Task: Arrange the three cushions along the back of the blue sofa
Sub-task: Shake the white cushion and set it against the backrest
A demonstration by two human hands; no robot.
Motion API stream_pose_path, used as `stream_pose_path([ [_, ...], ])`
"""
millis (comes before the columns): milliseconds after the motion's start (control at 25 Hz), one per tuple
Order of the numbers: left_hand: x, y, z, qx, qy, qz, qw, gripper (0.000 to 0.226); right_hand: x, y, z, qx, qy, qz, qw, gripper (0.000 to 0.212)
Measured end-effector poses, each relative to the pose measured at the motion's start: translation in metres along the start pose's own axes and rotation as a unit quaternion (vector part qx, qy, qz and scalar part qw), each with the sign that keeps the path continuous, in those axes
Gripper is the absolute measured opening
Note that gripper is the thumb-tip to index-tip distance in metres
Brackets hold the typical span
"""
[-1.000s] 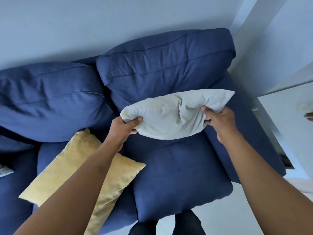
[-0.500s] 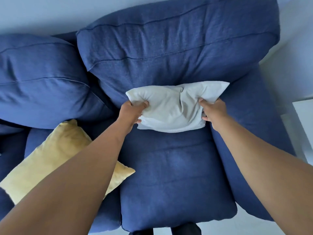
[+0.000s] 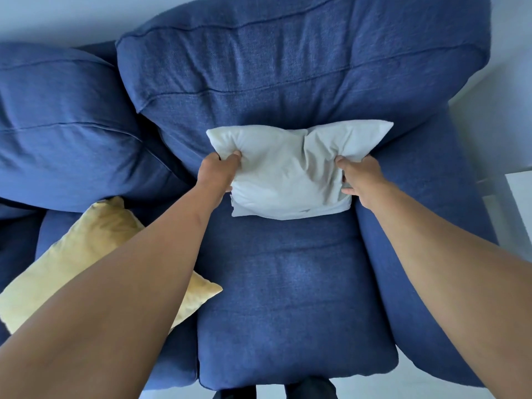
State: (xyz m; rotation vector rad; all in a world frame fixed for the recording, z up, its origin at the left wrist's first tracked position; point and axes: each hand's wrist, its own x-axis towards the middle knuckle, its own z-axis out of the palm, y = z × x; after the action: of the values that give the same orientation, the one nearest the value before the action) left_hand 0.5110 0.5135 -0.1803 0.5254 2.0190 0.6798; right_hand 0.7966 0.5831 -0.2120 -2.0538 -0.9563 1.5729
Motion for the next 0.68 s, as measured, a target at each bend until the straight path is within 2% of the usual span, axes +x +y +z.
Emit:
stream_pose_path([
  [160,-0.004,-0.001,-0.004,0.033,0.061,0.043,0.997,0.05,-0.003,-0.005,-0.008,-0.025,0.063,-0.057,0.996,0.036],
  [240,-0.006,-0.004,-0.004,0.038,0.069,0.042,0.996,0.046,-0.002,-0.003,-0.013,-0.048,0.074,-0.057,0.994,0.029],
  [320,-0.008,-0.008,-0.003,0.036,0.047,0.026,0.998,0.043,-0.007,0.001,-0.011,-0.07,0.036,-0.036,0.996,0.023],
  [440,-0.02,-0.008,0.001,0.048,0.022,0.036,0.998,0.044,-0.018,0.009,-0.005,-0.094,-0.002,-0.023,0.995,0.031],
  [560,-0.042,-0.02,-0.003,0.109,0.002,0.071,0.991,0.055,-0.041,0.018,-0.001,-0.099,0.005,-0.085,0.991,0.028],
  [680,-0.08,-0.035,-0.01,0.139,-0.011,0.076,0.987,0.067,-0.083,0.021,0.006,-0.127,-0.029,-0.122,0.984,0.029],
])
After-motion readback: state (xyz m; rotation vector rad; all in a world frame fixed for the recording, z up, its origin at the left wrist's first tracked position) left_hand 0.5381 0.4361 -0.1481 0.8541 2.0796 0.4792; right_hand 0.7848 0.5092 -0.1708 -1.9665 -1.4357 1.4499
